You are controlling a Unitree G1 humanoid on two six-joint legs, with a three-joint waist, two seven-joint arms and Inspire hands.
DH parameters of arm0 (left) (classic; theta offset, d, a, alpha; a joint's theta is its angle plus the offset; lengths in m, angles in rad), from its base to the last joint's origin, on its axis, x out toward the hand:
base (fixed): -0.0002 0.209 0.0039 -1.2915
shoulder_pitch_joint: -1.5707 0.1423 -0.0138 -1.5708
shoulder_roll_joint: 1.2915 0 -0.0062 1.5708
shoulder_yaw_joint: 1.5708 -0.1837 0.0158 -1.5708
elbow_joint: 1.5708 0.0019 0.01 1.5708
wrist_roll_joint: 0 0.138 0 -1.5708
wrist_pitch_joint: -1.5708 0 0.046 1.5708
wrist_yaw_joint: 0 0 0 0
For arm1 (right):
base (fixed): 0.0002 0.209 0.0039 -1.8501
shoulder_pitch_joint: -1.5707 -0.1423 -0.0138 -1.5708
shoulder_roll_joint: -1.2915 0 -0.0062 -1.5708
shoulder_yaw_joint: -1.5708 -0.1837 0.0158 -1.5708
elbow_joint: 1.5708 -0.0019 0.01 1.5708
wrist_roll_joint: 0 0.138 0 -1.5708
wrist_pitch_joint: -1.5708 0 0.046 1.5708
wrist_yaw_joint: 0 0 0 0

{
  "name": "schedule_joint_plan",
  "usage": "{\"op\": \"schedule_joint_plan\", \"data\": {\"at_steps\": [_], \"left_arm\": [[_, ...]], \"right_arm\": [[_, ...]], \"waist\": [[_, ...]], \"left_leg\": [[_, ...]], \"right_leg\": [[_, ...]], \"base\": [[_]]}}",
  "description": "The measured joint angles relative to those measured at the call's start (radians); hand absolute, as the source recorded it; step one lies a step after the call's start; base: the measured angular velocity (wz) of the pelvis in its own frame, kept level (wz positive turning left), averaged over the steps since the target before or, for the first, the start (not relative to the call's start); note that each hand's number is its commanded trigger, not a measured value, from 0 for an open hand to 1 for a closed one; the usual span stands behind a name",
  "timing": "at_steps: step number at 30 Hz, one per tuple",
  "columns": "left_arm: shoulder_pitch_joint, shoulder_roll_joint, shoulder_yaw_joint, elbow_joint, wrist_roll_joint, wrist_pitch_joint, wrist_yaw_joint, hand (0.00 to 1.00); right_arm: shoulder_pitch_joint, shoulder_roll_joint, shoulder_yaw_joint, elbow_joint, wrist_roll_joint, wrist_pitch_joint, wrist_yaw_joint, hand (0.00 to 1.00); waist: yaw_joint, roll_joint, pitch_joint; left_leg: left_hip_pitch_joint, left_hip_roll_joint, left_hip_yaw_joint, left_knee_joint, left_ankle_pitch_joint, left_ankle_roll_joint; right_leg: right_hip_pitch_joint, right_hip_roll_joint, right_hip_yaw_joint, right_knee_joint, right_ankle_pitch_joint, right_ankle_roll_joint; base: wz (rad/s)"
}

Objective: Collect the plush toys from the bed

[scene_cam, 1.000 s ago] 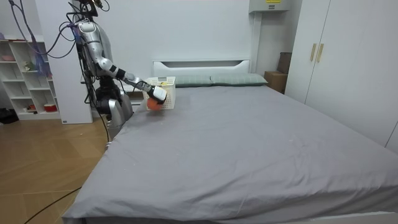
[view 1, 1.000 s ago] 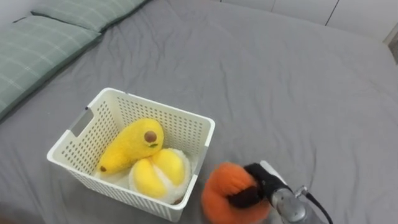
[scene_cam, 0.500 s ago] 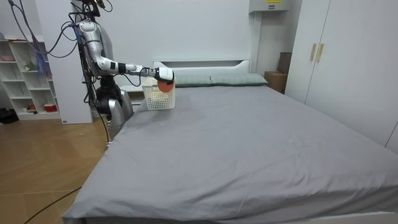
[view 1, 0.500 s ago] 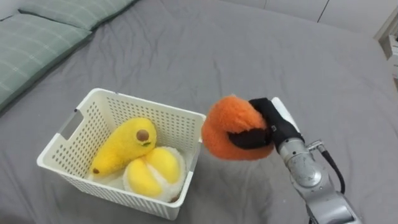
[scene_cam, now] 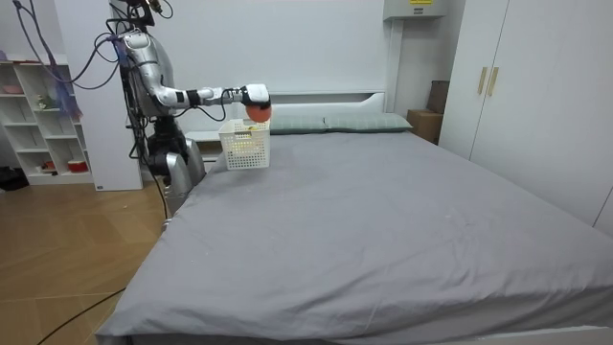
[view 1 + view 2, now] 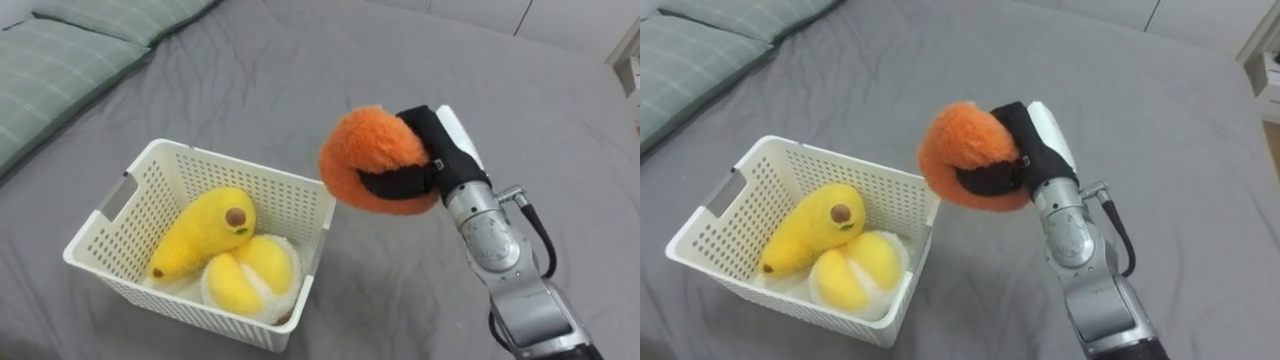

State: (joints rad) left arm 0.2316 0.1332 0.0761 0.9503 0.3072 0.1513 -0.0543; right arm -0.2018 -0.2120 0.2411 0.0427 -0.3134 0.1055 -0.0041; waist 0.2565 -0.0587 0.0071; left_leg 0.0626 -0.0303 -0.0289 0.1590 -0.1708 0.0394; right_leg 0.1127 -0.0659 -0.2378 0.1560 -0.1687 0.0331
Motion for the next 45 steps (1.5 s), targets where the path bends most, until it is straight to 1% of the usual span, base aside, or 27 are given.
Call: {"op": "schedule_joint_plan", "data": {"at_steps": [1, 2, 3, 4, 5, 6, 7, 9, 11, 12, 13, 14, 15, 19, 23, 26, 29, 32, 33, 34, 35, 45], "left_arm": [[0.002, 0.001, 0.0, 0.0, 0.001, 0.0, 0.0, 0.0], [0.002, 0.001, 0.0, 0.0, 0.001, 0.0, 0.0, 0.0], [0.001, 0.002, 0.0, 0.0, 0.001, 0.0, 0.0, 0.0], [0.001, 0.003, -0.001, 0.0, 0.001, 0.002, 0.0, 0.0], [0.0, 0.003, 0.0, 0.0, 0.0, 0.002, 0.0, 0.0], [-0.003, 0.003, -0.001, 0.0, 0.0, 0.002, 0.0, 0.0], [-0.007, 0.003, -0.002, 0.0, -0.001, 0.002, 0.0, 0.0], [-0.009, 0.004, -0.001, 0.0, 0.0, 0.002, 0.0, 0.0], [-0.012, 0.004, -0.002, 0.001, 0.0, 0.003, 0.0, 0.0], [-0.014, 0.004, -0.002, 0.001, -0.001, 0.003, 0.0, 0.0], [-0.014, 0.004, -0.002, 0.001, -0.001, 0.003, 0.0, 0.0], [-0.015, 0.004, -0.002, 0.001, -0.001, 0.004, 0.0, 0.0], [-0.017, 0.004, -0.002, 0.001, -0.001, 0.006, 0.0, 0.0], [-0.027, 0.004, -0.001, 0.001, 0.0, 0.014, 0.0, 0.0], [-0.031, 0.004, -0.004, -0.002, 0.0, 0.018, 0.0, 0.0], [-0.039, 0.005, -0.014, -0.002, 0.0, 0.023, 0.0, 0.0], [-0.045, 0.009, -0.02, -0.002, 0.002, 0.023, 0.0, 0.0], [-0.046, 0.013, -0.02, -0.002, 0.002, 0.023, 0.0, 0.0], [-0.047, 0.014, -0.02, -0.002, 0.002, 0.023, 0.0, 0.0], [-0.05, 0.015, -0.02, -0.002, 0.002, 0.023, 0.0, 0.0], [-0.051, 0.015, -0.02, -0.002, 0.002, 0.023, 0.0, 0.0], [-0.056, 0.014, -0.02, -0.002, 0.002, 0.023, 0.0, 0.0]], "right_arm": [[-0.016, 0.0, 0.018, -0.006, -0.008, 0.002, 0.01, 0.85], [-0.022, 0.001, 0.025, -0.011, -0.011, 0.004, 0.014, 0.79], [-0.042, 0.001, 0.043, -0.015, -0.01, 0.008, 0.02, 0.77], [-0.061, 0.005, 0.057, -0.018, -0.01, 0.017, 0.03, 0.74], [-0.068, 0.009, 0.06, -0.018, -0.01, 0.021, 0.034, 0.72], [-0.081, 0.02, 0.062, -0.018, -0.011, 0.03, 0.04, 0.71], [-0.095, 0.028, 0.063, -0.018, -0.011, 0.04, 0.041, 0.69], [-0.112, 0.038, 0.065, -0.018, -0.009, 0.042, 0.042, 0.66], [-0.128, 0.041, 0.075, -0.018, -0.006, 0.045, 0.042, 0.55], [-0.134, 0.041, 0.087, -0.018, -0.005, 0.049, 0.042, 0.51], [-0.134, 0.044, 0.098, -0.017, -0.004, 0.049, 0.045, 0.27], [-0.134, 0.045, 0.103, -0.017, -0.005, 0.049, 0.048, 0.16], [-0.134, 0.045, 0.116, -0.017, -0.005, 0.049, 0.051, 0.0], [-0.134, 0.047, 0.137, -0.017, -0.01, 0.05, 0.071, 0.0], [-0.134, 0.05, 0.141, -0.016, -0.006, 0.058, 0.074, 0.0], [-0.139, 0.063, 0.154, 0.006, -0.008, 0.063, 0.074, 0.0], [-0.157, 0.066, 0.172, 0.029, -0.01, 0.065, 0.074, 0.0], [-0.168, 0.067, 0.171, 0.051, -0.014, 0.065, 0.073, 0.0], [-0.171, 0.067, 0.171, 0.062, -0.017, 0.066, 0.073, 0.0], [-0.171, 0.067, 0.171, 0.065, -0.019, 0.068, 0.073, 0.0], [-0.171, 0.067, 0.171, 0.065, -0.019, 0.068, 0.073, 0.0], [-0.172, 0.066, 0.169, 0.065, -0.019, 0.068, 0.073, 0.0]], "waist": [[0.001, -0.002, -0.0013], [0.002, -0.003, -0.0019], [0.005, -0.005, -0.0023], [0.006, -0.007, -0.0028], [0.01, -0.008, -0.0036], [0.023, -0.01, -0.0039], [0.025, -0.012, -0.003], [0.035, -0.018, -0.0026], [0.05, -0.026, 0.0023], [0.053, -0.032, 0.0042], [0.059, -0.037, 0.0035], [0.061, -0.038, 0.0043], [0.067, -0.041, 0.0048], [0.082, -0.042, 0.0061], [0.083, -0.046, 0.0047], [0.083, -0.047, 0.0054], [0.086, -0.053, 0.0109], [0.088, -0.058, 0.0131], [0.092, -0.061, 0.0131], [0.096, -0.065, 0.0105], [0.097, -0.067, 0.0102], [0.101, -0.065, 0.0115]], "left_leg": [[0.0, 0.0, -0.001, 0.0, 0.0, 0.0], [-0.001, 0.0, -0.002, 0.0, 0.0, 0.0], [-0.001, 0.0, -0.003, 0.0, 0.0, 0.0], [-0.001, -0.001, -0.004, 0.0, 0.0, 0.0], [-0.001, -0.001, -0.005, 0.0, 0.0, 0.0], [-0.001, -0.001, -0.006, 0.0, 0.0, 0.0], [-0.002, -0.001, -0.007, 0.0, 0.0, 0.0], [-0.002, -0.001, -0.008, 0.0, 0.0, 0.0], [-0.002, -0.001, -0.008, 0.0, 0.0, 0.0], [-0.002, -0.001, -0.009, 0.0, 0.0, 0.0], [-0.002, -0.001, -0.009, 0.0, 0.0, 0.0], [-0.002, -0.001, -0.009, 0.0, 0.0, 0.0], [-0.002, -0.001, -0.009, 0.0, 0.0, 0.0], [-0.005, -0.002, -0.014, 0.001, 0.0, 0.0], [-0.018, -0.003, -0.022, 0.002, 0.0, 0.0], [-0.019, -0.003, -0.027, 0.003, 0.0, -0.001], [-0.024, -0.004, -0.027, 0.005, 0.0, -0.001], [-0.025, -0.004, -0.028, 0.007, 0.0, -0.001], [-0.028, -0.004, -0.028, 0.007, 0.0, -0.001], [-0.035, -0.004, -0.029, 0.008, 0.0, -0.001], [-0.036, -0.004, -0.028, 0.008, 0.0, -0.001], [-0.041, -0.004, -0.028, 0.007, 0.0, -0.001]], "right_leg": [[0.0, 0.0, 0.0, 0.0, 0.0, 0.0], [0.0, 0.0, -0.002, 0.0, 0.0, 0.0], [0.0, 0.0, -0.006, 0.0, 0.0, 0.0], [0.001, -0.001, -0.008, -0.001, 0.0, 0.0], [0.002, -0.001, -0.008, -0.001, 0.0, 0.0], [0.001, 0.0, -0.008, -0.001, 0.0, 0.0], [0.001, -0.001, -0.008, 0.0, 0.0, 0.0], [0.001, 0.0, -0.008, -0.001, 0.0, 0.0], [0.001, 0.0, -0.008, -0.001, 0.0, 0.0], [0.001, 0.0, -0.007, -0.001, 0.0, 0.0], [0.001, 0.0, -0.008, -0.001, 0.0, 0.0], [0.001, -0.001, -0.008, -0.001, 0.0, 0.0], [0.001, -0.001, -0.008, -0.001, 0.0, 0.0], [0.001, -0.002, -0.013, -0.001, 0.0, 0.0], [-0.007, -0.001, -0.014, 0.0, 0.0, 0.0], [-0.007, 0.0, -0.015, -0.001, 0.0, 0.0], [-0.012, -0.001, -0.015, -0.002, 0.0, 0.0], [-0.014, -0.001, -0.015, -0.002, 0.0, -0.001], [-0.017, -0.001, -0.015, -0.003, 0.0, -0.001], [-0.024, -0.001, -0.015, -0.002, 0.0, -0.001], [-0.026, -0.001, -0.015, -0.002, 0.001, -0.001], [-0.032, -0.001, -0.013, -0.003, 0.001, -0.001]], "base": [[0.0], [0.03], [0.05], [0.05], [0.0], [0.0], [0.0], [0.0], [0.0], [0.0], [0.0], [0.0], [0.0], [0.02], [0.05], [0.01], [0.0], [0.0], [0.0], [0.0], [0.0], [0.0]]}}
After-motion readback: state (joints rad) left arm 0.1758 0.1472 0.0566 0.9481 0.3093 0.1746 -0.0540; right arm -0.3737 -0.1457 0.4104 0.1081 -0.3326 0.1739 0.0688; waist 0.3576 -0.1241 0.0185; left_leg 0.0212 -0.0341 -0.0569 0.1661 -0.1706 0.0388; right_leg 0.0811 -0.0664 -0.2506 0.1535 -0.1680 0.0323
